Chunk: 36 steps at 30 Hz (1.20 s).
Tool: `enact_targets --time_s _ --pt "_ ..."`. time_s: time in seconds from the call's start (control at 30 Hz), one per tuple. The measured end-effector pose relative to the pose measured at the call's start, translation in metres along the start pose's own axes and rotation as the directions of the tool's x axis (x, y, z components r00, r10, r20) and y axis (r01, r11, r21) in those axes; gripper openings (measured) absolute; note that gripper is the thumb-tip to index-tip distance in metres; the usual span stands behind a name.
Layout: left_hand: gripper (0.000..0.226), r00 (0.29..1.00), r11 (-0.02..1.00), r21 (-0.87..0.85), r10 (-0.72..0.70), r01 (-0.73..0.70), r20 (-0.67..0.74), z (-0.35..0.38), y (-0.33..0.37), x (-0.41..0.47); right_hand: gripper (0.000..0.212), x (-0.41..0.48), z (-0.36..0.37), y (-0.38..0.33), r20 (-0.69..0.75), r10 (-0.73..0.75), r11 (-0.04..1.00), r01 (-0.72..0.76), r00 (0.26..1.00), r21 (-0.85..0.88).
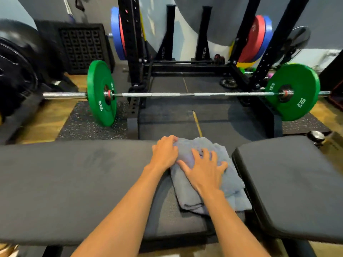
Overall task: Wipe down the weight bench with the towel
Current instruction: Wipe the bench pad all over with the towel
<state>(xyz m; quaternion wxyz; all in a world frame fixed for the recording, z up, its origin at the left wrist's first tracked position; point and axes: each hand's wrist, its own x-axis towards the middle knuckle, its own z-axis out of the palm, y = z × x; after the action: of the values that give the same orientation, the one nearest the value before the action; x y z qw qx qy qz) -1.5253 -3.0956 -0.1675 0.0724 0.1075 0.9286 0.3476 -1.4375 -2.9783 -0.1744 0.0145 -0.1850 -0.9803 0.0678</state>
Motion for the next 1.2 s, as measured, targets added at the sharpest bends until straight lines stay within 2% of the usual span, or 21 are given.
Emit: enact_targets --time_s 0.17,0.33,0.4,0.47,0.57,0.63,0.7,0.8,0.93,1.1,1.2 --pt "0.037 0.988 0.988 0.014 0.152 -0.152 -0.03 0.013 -0.004 0.021 0.044 -0.017 0.009 0.011 -0.247 -0.037 0.998 0.024 0.968 -0.056" --pt "0.039 0.973 0.973 0.054 0.228 -0.226 -0.026 0.03 -0.001 0.033 0.039 -0.064 0.012 0.024 -0.308 -0.033 0.994 0.0 0.951 -0.108" --pt "0.047 0.977 0.977 0.034 0.21 -0.209 -0.033 0.031 -0.002 0.039 0.039 -0.054 0.015 0.027 -0.327 -0.04 0.995 0.007 0.944 -0.103" --pt "0.052 0.986 0.982 -0.095 0.16 -0.164 -0.053 0.035 -0.005 0.042 0.039 -0.032 0.019 0.026 -0.338 -0.042 0.996 0.011 0.94 -0.093" --pt "0.046 0.993 0.96 -0.258 0.088 -0.106 -0.08 0.04 -0.011 0.045 0.039 0.022 0.028 0.02 -0.348 -0.055 0.996 0.028 0.936 -0.081" --pt "0.041 0.993 0.956 -0.278 0.077 -0.099 -0.088 0.039 -0.01 0.045 0.039 0.06 0.028 0.016 -0.341 -0.063 0.997 0.045 0.938 -0.06" --pt "0.048 0.997 0.972 -0.226 0.061 -0.07 -0.044 0.034 -0.008 0.043 0.04 0.087 0.02 0.01 -0.283 -0.067 0.998 0.062 0.957 -0.025" --pt "0.051 0.998 0.996 -0.068 0.062 -0.061 0.013 0.02 -0.014 0.03 0.043 0.078 0.016 0.014 -0.202 -0.094 0.996 0.09 0.975 -0.028" --pt "0.041 0.988 0.971 0.184 0.144 -0.151 0.048 0.005 -0.025 0.013 0.042 0.005 0.012 0.031 -0.244 -0.091 0.996 0.092 0.966 -0.007" --pt "0.039 0.973 0.951 0.204 0.224 -0.23 0.053 -0.006 -0.025 0.004 0.039 -0.092 0.009 0.038 -0.26 -0.08 0.995 0.06 0.962 -0.084" --pt "0.043 0.971 0.951 0.2 0.237 -0.235 0.013 -0.009 -0.031 0.008 0.038 -0.099 0.012 0.031 -0.29 -0.077 0.995 0.056 0.954 -0.079"
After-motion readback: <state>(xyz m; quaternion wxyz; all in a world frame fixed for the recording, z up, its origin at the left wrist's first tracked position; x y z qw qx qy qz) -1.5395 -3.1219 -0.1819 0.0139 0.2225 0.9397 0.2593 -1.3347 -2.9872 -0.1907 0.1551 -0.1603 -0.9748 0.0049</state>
